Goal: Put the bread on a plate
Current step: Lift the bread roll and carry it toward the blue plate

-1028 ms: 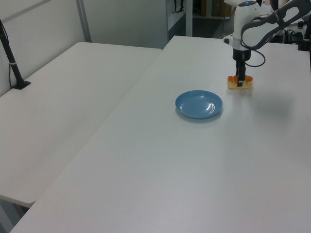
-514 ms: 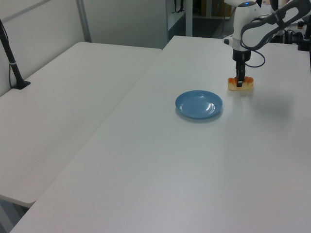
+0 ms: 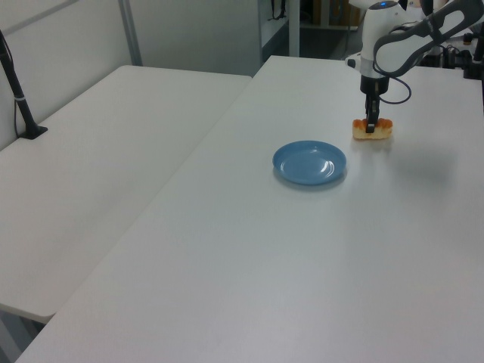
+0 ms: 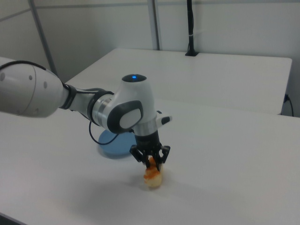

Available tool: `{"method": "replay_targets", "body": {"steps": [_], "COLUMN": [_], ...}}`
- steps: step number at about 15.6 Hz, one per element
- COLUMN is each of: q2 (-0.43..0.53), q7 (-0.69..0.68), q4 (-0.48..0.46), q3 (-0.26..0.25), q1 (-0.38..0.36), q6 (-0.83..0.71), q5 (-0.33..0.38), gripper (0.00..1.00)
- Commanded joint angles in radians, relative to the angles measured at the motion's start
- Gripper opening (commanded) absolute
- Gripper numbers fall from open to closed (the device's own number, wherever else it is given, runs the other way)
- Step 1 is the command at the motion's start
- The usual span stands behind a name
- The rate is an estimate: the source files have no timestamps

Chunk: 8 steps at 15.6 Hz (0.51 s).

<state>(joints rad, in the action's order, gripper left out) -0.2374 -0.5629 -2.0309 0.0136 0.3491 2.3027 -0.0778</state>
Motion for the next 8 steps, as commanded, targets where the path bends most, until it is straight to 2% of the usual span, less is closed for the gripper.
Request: {"method": "replay_targets", "body": {"steps": [1, 4, 8], "q2": [0.047, 0.043, 0.02], "q7": [0.067, 0.133, 0.375], "q4": [0.059, 0.162, 0.23], "q3": [-0.001, -0.003, -0.003], "q1": [-0.068, -0.12, -0.225], "q6": [-0.116, -0.222, -0.223], "q5": [0.052, 0.125, 0.139], "gripper": [0.35, 0.35, 0.35]}}
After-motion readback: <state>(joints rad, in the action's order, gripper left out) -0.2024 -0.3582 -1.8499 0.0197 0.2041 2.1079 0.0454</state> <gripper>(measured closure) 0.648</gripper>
